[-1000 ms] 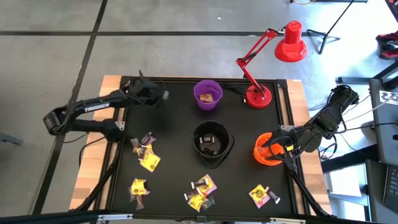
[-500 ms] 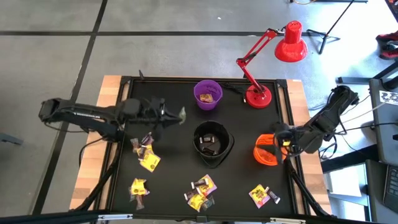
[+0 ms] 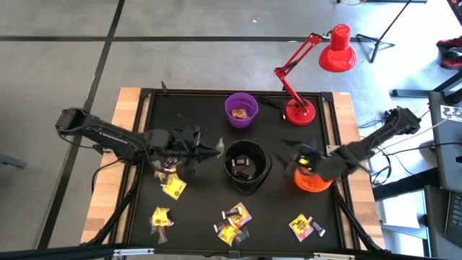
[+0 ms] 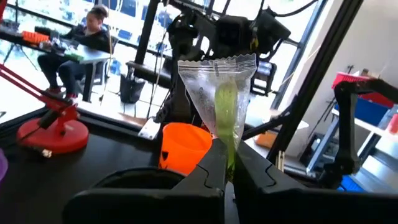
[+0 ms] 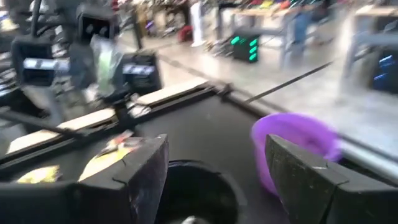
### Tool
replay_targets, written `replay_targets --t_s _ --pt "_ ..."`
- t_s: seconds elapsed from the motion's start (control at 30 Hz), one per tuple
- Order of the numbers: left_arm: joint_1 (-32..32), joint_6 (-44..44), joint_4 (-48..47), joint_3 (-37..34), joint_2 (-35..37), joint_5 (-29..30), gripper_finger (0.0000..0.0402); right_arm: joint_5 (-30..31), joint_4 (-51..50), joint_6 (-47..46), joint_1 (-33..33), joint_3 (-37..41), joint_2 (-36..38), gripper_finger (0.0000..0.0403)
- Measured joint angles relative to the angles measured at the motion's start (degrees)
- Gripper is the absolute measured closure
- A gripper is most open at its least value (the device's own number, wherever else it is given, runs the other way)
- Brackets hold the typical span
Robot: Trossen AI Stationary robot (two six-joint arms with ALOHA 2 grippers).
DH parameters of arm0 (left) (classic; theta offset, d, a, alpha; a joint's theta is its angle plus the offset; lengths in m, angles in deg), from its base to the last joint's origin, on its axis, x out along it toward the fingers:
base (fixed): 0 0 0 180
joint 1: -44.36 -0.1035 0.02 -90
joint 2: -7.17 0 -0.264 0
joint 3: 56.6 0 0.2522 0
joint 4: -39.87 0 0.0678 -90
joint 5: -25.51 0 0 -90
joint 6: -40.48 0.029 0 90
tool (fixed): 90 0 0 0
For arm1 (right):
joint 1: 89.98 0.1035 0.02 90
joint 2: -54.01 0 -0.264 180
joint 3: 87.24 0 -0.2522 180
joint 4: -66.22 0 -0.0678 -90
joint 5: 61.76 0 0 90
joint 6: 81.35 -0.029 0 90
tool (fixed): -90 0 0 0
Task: Sort candy
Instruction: Put the green gummy into the orange bucket
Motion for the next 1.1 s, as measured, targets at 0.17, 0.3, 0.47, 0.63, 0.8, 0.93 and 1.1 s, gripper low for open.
replay_targets --t_s 0.17,0.3,0.47,0.63,0.8,0.93,1.1 --pt "0.29 0.07 0.17 2.83 -2.98 -1.19 0.0401 -19.13 10.47 4.96 -8.18 0.0 -4.26 0.0141" --pt "1.66 2.71 -0.11 5.83 -5.53 -1.35 0.0401 -31.32 20.07 9.08 -12.46 0.0 -7.06 0.0141" --pt "3.1 5.42 -0.31 8.9 -8.24 -1.42 0.0401 -35.67 28.3 9.67 -14.59 0.0 -9.34 0.0141" --pt "3.54 5.9 -0.43 10.35 -10.77 -1.4 0.0401 -35.63 31.46 8.36 -14.45 0.0 -10.85 0.0141" --pt "3.5 5.88 -0.44 11.14 -12.95 -0.99 0.0401 -33.74 31.46 8.39 -14.44 0.0 -12.53 0.0141" --pt "3.5 5.75 -0.42 11.66 -14.15 -0.99 0.0401 -27.34 32.03 8.28 -14.44 0.0 -14.0 0.0141" --pt "3.5 5.77 -0.37 11.74 -14.2 -0.78 0.0401 -26.29 32.78 8.23 -14.44 0.02 -15.64 0.0141"
